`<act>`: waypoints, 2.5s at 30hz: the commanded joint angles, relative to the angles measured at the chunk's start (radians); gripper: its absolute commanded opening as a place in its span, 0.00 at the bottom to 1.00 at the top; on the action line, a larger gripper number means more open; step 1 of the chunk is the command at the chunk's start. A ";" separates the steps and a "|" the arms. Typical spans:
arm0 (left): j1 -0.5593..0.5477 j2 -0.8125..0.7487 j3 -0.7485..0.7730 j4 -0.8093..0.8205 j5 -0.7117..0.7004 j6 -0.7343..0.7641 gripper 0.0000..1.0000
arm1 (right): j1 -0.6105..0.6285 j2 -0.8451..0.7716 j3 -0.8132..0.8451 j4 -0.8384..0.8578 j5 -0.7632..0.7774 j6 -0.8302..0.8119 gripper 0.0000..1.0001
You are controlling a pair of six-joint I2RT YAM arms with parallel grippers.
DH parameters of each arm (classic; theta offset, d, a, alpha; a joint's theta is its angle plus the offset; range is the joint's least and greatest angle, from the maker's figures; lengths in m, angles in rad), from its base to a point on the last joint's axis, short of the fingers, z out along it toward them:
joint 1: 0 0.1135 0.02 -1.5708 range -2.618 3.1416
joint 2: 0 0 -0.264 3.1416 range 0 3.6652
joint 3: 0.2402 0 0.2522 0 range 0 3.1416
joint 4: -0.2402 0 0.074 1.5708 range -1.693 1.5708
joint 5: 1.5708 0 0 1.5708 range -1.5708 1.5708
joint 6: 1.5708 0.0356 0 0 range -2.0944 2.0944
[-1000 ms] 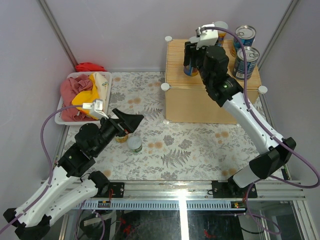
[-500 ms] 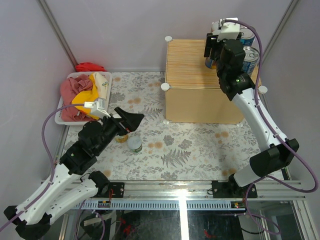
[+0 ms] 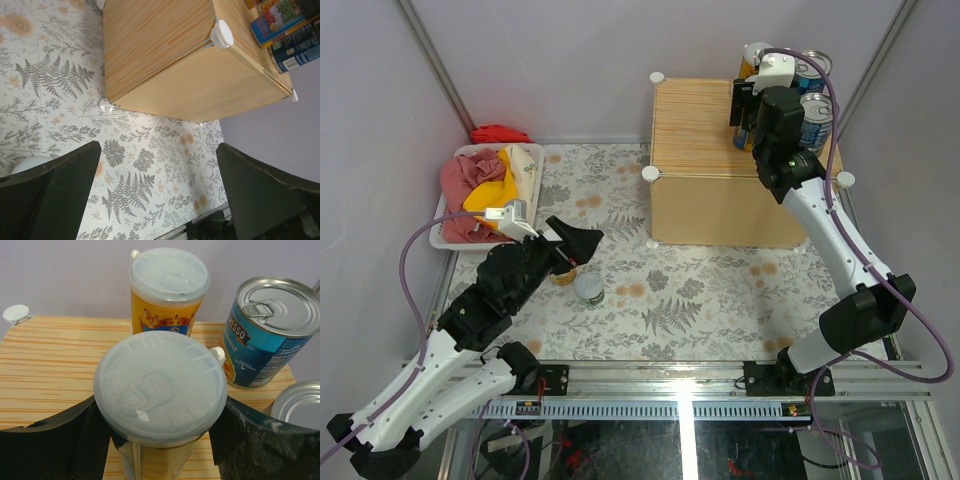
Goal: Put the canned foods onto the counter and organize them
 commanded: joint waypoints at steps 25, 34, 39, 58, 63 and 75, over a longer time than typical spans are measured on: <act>-0.005 0.102 0.072 -0.448 -0.333 -0.214 1.00 | -0.015 -0.092 -0.032 0.119 0.020 -0.007 0.83; -0.004 0.214 0.063 -0.576 -0.415 -0.329 1.00 | -0.015 -0.112 -0.005 0.087 0.004 -0.003 0.98; -0.002 0.259 0.046 -0.596 -0.445 -0.360 1.00 | -0.014 -0.128 0.001 0.076 -0.010 0.005 0.98; 0.280 0.493 0.015 -0.311 -0.193 -0.050 1.00 | 0.033 -0.192 0.048 0.046 -0.039 -0.006 0.99; 0.317 0.533 0.013 -0.242 -0.159 0.007 1.00 | 0.060 -0.209 0.056 0.035 -0.036 -0.014 0.99; 0.371 0.596 -0.042 -0.161 -0.106 0.072 1.00 | 0.176 -0.244 0.058 0.025 -0.010 -0.039 1.00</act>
